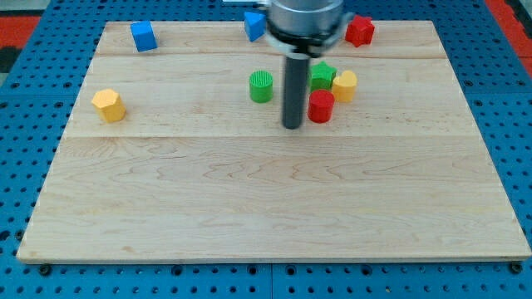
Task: Push the green star towards the bottom center of the board
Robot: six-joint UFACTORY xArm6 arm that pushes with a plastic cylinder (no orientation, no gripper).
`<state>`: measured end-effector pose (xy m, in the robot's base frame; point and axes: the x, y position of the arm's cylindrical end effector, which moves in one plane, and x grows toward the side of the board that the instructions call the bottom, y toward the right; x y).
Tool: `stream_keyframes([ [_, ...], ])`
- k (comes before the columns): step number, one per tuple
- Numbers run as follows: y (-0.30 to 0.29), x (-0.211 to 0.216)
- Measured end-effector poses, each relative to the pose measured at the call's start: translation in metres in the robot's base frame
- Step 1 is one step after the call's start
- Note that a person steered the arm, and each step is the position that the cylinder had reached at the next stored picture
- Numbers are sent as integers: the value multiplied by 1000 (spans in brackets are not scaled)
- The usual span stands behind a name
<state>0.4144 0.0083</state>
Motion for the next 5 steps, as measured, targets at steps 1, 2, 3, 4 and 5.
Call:
stream_keyframes([
  [1,23,-28],
  [2,78,-17],
  [3,98,-3],
  [4,104,55],
  [5,218,55],
])
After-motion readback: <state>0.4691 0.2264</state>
